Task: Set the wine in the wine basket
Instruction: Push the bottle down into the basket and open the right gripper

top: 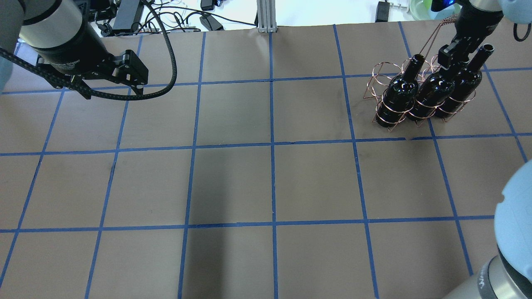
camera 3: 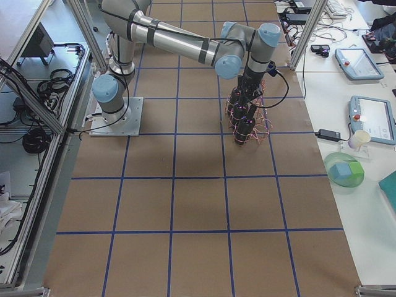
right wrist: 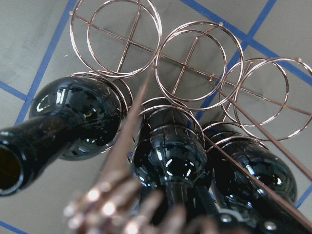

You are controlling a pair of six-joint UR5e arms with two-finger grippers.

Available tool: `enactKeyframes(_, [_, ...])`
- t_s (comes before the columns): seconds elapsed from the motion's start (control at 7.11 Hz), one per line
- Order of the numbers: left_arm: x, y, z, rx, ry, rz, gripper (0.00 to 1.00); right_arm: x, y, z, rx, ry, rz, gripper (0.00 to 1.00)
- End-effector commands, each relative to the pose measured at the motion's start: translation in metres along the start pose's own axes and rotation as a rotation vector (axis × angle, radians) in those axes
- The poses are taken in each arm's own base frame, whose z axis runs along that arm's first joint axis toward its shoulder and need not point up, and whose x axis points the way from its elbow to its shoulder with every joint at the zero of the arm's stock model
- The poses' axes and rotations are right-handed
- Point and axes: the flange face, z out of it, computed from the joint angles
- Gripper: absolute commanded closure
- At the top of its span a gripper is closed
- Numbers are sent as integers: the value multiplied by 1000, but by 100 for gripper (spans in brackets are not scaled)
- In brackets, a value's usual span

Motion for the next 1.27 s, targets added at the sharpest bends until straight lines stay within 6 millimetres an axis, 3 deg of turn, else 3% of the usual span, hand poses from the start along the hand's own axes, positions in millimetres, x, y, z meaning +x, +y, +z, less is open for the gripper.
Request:
enactKeyframes(0.0, [0, 0, 0, 2, -1, -1, 0, -5, 6, -20, 11, 43, 7, 0])
enactKeyframes(0.28, [-1, -1, 0, 2, 0, -2, 0, -21, 25, -67, 72, 88, 17, 1])
enactKeyframes(0.56, [-1, 0, -1, 5, 0, -3, 0, -54, 57, -120, 111, 98, 254, 1])
enactKeyframes(0.84, [0, -1, 1, -2, 0, -2, 0, -78, 81, -153, 150, 95, 458, 0])
enactKeyframes(0.98, [0, -1, 2, -5, 0, -2, 0, -93, 81, -159, 180, 38, 552, 0])
enactKeyframes(1.12, [1, -1, 2, -7, 6, -5, 0, -123, 72, -159, 175, 41, 609, 0])
